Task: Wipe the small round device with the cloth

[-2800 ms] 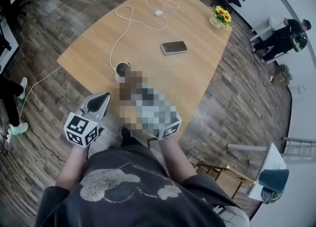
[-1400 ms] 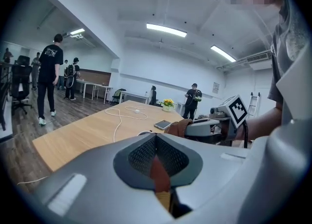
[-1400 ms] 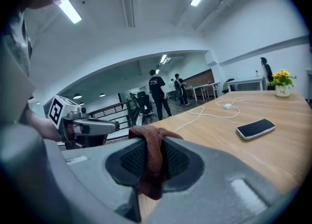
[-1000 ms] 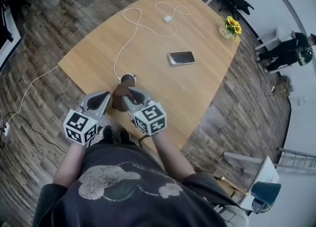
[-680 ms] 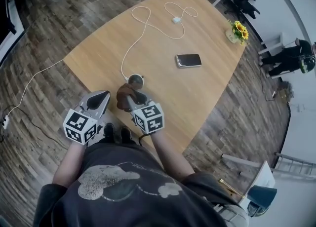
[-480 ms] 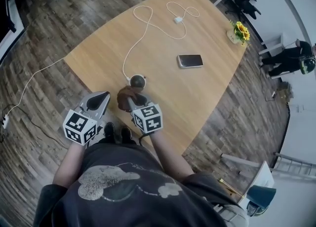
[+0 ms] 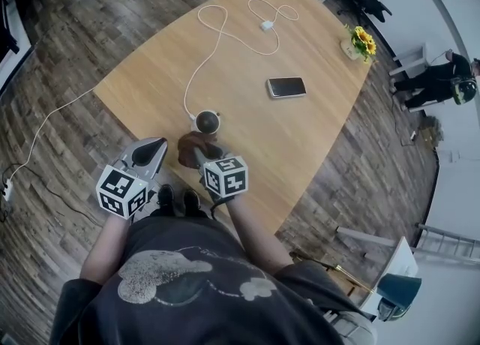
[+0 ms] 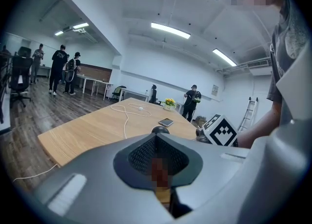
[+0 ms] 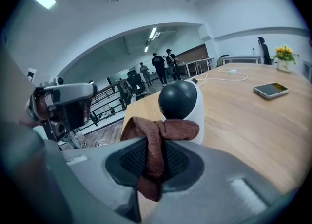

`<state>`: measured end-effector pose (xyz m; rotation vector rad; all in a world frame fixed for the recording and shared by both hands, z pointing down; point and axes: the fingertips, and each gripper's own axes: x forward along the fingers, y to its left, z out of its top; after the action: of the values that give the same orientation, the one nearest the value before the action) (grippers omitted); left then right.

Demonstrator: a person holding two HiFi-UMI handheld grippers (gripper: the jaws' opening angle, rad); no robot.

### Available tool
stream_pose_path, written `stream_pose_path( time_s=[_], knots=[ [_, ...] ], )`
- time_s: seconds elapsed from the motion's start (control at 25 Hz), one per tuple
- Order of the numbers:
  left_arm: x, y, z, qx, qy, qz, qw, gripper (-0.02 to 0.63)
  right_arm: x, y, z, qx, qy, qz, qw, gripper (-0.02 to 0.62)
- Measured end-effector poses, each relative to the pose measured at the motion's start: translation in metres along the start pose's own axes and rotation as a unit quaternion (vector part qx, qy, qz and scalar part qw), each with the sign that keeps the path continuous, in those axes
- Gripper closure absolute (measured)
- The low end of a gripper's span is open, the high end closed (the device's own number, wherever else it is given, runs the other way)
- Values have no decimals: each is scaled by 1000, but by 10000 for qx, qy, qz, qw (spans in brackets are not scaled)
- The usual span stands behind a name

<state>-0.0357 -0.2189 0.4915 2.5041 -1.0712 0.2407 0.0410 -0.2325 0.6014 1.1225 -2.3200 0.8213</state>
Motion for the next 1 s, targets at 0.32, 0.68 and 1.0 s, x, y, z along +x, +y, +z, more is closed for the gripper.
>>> stream_pose_path(
  time_s=[0.32, 0.68, 1.0],
  knots=[
    [8, -8, 10, 89, -116, -141, 9998, 588, -76, 8, 39, -170, -1008, 92, 9947, 541],
    [12, -17, 15, 184, -199, -220, 9994, 589, -120, -40, 77, -28, -1714, -536, 9837, 541],
    [12, -13, 23, 255, -209, -126, 9994, 589, -57, -47, 52, -39, -1015, -428, 9939, 541]
  ],
)
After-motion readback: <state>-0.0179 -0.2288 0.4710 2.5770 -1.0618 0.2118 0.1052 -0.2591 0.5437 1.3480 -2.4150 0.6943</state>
